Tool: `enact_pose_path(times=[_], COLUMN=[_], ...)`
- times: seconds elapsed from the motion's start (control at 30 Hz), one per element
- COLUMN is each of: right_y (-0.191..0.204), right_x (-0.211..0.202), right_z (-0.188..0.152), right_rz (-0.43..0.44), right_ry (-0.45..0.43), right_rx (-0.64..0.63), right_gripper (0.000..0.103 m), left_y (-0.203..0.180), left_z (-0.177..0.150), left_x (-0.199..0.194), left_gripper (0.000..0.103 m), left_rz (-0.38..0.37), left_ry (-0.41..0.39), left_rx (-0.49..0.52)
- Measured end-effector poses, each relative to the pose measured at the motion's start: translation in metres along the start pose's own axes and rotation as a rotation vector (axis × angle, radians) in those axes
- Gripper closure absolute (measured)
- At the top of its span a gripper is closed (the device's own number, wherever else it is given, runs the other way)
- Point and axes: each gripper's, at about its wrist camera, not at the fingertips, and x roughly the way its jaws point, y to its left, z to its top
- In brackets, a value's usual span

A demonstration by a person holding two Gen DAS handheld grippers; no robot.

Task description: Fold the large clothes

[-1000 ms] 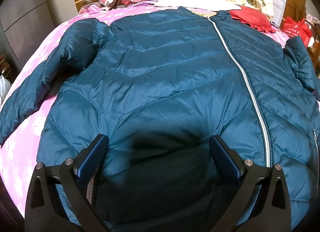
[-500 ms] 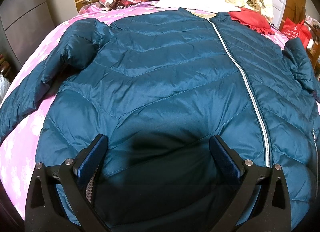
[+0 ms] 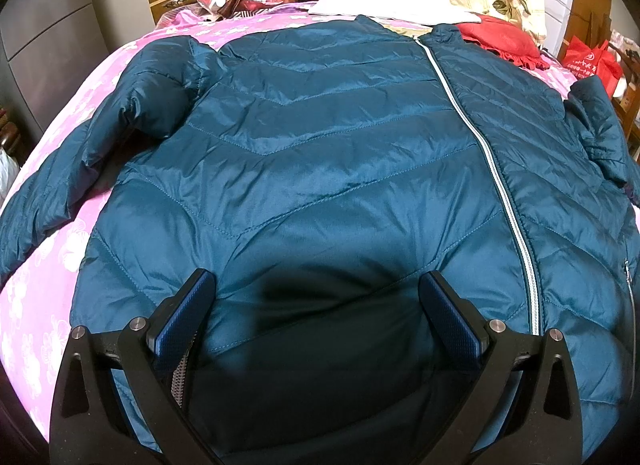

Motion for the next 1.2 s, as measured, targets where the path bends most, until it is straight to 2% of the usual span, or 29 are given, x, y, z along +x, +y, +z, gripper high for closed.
enact_pose_path(times=[0.4,0.63,0.73,0.87,0.97,1.03,1.13,1.2], right_y=[-0.003,-0.006,-0.006,-0.006,-0.007,-0.009,-0.01,-0.012], right_x=[-0.007,-0.007,-0.009,-0.011,-0.01,-0.012,-0.015,-0.014], right_z=[0.004,0.006,0.006,0.004,0.002,0.001,0.001,0.002], right_rz=[-0.036,-0.04,-0.042,-0.049,-0.031,-0.03,-0.025,-0.017], right_ry=[-0.043,-0.038,-0.046,-0.049,-0.028,-0.029,-0.036,-0.034], right_rx=[-0.007,0.006,-0.002,-0.004,0.018,0.022,0.03,0.041], right_gripper=[0.0,0.0,0.0,0.0,0.0,0.0,0.0,0.0], left_y=[0.005,0.034,0.053,0.101,0.165,0.208,0.278,0.322], left_z=[0.005,0.019,0.026,0.04,0.044,0.042,0.027,0.012], left_x=[-0.004,-0.049,-0.056,-0.076,-0.089,-0.088,-0.07,-0.056], left_gripper=[0.0,0.0,0.0,0.0,0.0,0.0,0.0,0.0], left_rz=[-0.013,0.069,0.08,0.085,0.097,0.14,0.239,0.33], left_ry=[-0.005,-0.22,-0.228,-0.207,-0.184,-0.162,-0.088,-0.041], left_rx=[-0.021,-0.091,-0.111,-0.19,-0.303,-0.357,-0.421,-0.461])
